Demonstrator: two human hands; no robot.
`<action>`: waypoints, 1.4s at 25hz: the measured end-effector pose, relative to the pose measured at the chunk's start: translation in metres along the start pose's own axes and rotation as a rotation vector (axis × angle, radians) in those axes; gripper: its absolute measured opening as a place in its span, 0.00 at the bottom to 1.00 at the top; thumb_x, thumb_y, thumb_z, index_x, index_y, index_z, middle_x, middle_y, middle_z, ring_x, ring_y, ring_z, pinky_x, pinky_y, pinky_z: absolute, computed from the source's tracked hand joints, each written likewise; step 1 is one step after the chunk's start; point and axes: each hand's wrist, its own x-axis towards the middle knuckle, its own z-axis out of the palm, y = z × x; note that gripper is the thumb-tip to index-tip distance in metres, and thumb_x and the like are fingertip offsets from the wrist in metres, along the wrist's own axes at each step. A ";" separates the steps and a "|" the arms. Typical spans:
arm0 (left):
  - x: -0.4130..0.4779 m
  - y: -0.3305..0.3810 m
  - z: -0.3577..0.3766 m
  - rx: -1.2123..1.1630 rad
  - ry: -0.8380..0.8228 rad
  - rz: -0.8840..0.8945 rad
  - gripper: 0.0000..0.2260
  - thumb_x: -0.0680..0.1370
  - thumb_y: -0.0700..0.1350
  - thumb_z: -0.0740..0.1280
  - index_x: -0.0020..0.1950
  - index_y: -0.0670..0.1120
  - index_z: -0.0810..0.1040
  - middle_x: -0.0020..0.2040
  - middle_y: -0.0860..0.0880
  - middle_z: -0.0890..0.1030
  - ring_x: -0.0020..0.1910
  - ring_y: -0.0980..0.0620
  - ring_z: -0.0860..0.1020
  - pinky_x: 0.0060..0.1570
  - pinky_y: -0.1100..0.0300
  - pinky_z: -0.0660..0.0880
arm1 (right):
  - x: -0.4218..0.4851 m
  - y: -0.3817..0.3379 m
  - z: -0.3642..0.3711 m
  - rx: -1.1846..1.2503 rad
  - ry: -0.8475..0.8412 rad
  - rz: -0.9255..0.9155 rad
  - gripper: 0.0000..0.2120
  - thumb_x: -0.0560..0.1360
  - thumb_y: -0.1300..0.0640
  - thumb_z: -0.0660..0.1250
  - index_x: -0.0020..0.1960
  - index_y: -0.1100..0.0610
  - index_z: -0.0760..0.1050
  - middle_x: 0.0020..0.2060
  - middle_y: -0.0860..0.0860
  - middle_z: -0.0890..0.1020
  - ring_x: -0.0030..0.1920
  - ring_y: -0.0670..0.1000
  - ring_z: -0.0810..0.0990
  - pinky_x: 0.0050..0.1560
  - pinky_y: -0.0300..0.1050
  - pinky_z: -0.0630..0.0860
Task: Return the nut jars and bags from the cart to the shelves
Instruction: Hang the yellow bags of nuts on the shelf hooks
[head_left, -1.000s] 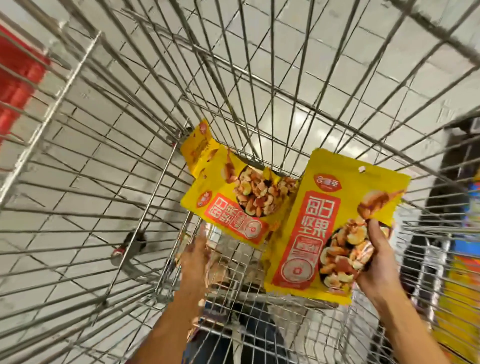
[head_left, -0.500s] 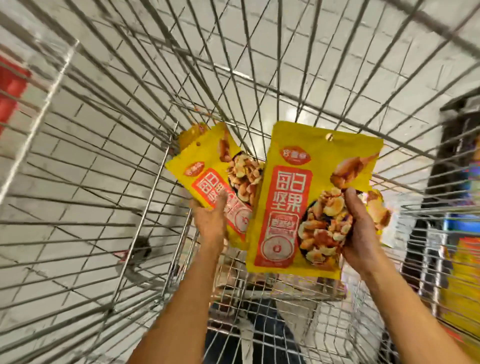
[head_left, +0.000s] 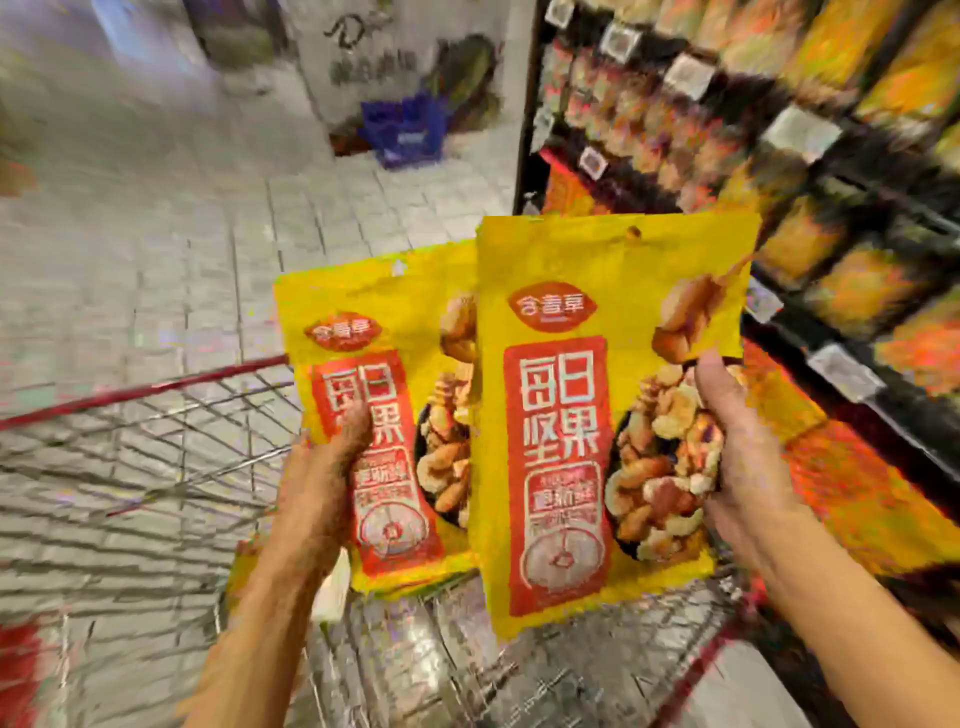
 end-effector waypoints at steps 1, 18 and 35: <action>-0.008 0.020 0.035 0.008 -0.122 0.038 0.09 0.70 0.52 0.70 0.42 0.47 0.80 0.33 0.56 0.84 0.30 0.60 0.81 0.30 0.64 0.78 | -0.026 -0.022 -0.020 0.030 0.115 -0.107 0.23 0.65 0.35 0.62 0.32 0.55 0.81 0.27 0.52 0.81 0.23 0.50 0.79 0.23 0.39 0.75; -0.425 0.034 0.517 -0.055 -1.279 0.143 0.21 0.65 0.64 0.67 0.45 0.49 0.82 0.39 0.52 0.86 0.38 0.54 0.84 0.35 0.61 0.79 | -0.451 -0.160 -0.359 0.059 1.269 -0.706 0.34 0.47 0.28 0.74 0.40 0.53 0.80 0.39 0.56 0.81 0.39 0.54 0.79 0.41 0.45 0.70; -0.514 0.040 0.686 0.056 -1.338 0.151 0.17 0.74 0.60 0.65 0.46 0.47 0.79 0.36 0.50 0.85 0.35 0.51 0.84 0.39 0.55 0.79 | -0.496 -0.195 -0.460 0.142 1.370 -0.710 0.28 0.54 0.30 0.71 0.46 0.46 0.83 0.45 0.52 0.86 0.46 0.52 0.85 0.52 0.53 0.76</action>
